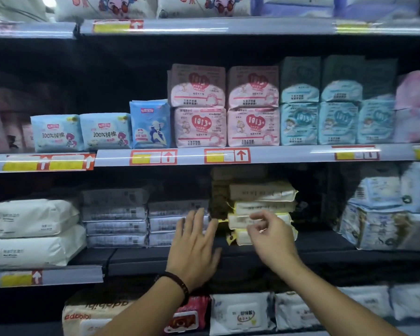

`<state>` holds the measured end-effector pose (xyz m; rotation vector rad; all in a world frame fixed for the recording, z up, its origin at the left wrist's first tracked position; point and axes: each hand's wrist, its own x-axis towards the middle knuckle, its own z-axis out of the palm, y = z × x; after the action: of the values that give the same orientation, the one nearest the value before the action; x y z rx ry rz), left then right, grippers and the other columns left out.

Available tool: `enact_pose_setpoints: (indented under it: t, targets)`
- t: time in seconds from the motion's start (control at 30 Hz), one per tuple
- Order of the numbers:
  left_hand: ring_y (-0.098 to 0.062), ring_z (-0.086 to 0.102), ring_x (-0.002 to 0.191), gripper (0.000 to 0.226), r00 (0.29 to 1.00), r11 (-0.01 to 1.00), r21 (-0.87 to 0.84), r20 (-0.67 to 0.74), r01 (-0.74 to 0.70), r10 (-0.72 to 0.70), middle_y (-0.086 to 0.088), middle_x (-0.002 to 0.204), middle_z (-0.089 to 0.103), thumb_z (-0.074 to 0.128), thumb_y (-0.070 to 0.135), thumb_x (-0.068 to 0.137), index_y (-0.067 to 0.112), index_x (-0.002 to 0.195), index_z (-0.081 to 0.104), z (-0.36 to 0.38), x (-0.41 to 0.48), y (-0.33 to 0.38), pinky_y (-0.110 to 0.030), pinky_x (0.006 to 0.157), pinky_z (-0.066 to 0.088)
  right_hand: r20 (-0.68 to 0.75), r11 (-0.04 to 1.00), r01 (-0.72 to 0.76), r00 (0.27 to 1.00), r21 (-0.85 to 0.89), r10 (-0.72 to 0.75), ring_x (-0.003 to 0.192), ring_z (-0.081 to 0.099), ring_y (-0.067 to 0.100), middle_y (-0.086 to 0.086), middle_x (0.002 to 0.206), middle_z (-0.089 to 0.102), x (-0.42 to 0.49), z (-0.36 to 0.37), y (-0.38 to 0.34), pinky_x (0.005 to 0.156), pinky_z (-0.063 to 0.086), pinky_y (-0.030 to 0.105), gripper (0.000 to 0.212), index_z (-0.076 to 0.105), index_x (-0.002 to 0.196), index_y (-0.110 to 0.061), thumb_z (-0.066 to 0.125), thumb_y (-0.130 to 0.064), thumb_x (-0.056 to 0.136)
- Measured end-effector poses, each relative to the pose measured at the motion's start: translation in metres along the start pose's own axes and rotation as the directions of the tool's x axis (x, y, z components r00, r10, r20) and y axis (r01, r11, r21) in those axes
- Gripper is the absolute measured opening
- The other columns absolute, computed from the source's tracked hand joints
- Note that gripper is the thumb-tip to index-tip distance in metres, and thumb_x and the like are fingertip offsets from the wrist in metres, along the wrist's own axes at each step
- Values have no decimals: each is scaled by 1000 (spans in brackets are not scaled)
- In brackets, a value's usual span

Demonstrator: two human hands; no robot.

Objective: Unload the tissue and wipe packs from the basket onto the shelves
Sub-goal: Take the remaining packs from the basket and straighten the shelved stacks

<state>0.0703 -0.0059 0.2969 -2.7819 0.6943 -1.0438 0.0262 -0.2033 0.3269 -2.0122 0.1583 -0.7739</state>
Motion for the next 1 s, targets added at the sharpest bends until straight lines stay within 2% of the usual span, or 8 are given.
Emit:
enact_pose_setpoints:
  t: [0.07,0.13,0.3,0.47,0.57,0.7,0.8,1.0]
  targets:
    - [-39,48,137,61,993,993,-75,-76,-93,87,-17,151,49,61,55,89,20,139,54,2,9,17,-56,109,48,-198,999,3,980,34,4,74,68,13,-4,83,69,8,-24,20,66,53,29,21,63,110,-23,74,-18,92]
    - [-38,49,138,60,980,980,-98,-111,-174,163,-16,152,50,58,54,93,20,143,54,5,20,32,-55,111,47,-276,998,-49,960,25,54,94,69,24,2,105,69,20,-40,37,85,56,41,36,58,122,-18,77,-23,91]
    - [-37,51,137,61,965,962,-92,-70,-258,252,-14,152,49,55,60,95,22,143,54,38,33,42,-52,113,41,-54,982,-153,988,-115,148,125,61,29,10,140,61,44,-48,62,105,52,41,84,42,152,-12,83,-41,84]
    - [-35,46,141,65,961,954,-129,-101,-269,258,-11,159,43,55,63,94,26,147,50,51,33,40,-56,114,42,-42,983,-165,986,-82,162,98,69,17,-7,100,72,55,-39,75,85,54,31,51,66,122,-19,82,-50,85]
    - [-37,43,144,69,970,962,-138,-97,-236,224,-11,161,41,56,67,90,30,148,50,52,34,41,-59,114,40,-50,982,-154,988,-108,149,99,71,18,-11,94,74,59,-40,83,87,58,36,41,73,115,-25,77,-56,87]
    - [-39,48,139,68,971,965,-151,-135,-217,197,-14,163,39,62,68,85,32,143,55,52,34,42,-62,107,39,-30,983,-128,992,-131,125,85,69,14,-11,82,75,64,-46,91,70,52,33,28,78,96,-27,72,-54,93]
    - [-39,52,136,64,955,942,-191,-164,-275,246,-17,164,36,64,60,88,28,142,55,55,33,42,-58,107,45,-55,982,-102,994,-162,94,67,64,18,-1,59,67,67,-45,95,65,49,37,40,72,70,-18,70,-48,97]
    - [-37,44,146,70,943,920,-230,-185,-316,277,-12,167,34,66,51,87,23,149,49,57,30,39,-55,114,45,-59,973,-165,986,-163,158,92,72,24,-4,77,76,70,-47,87,83,59,42,22,77,94,-20,70,-40,97]
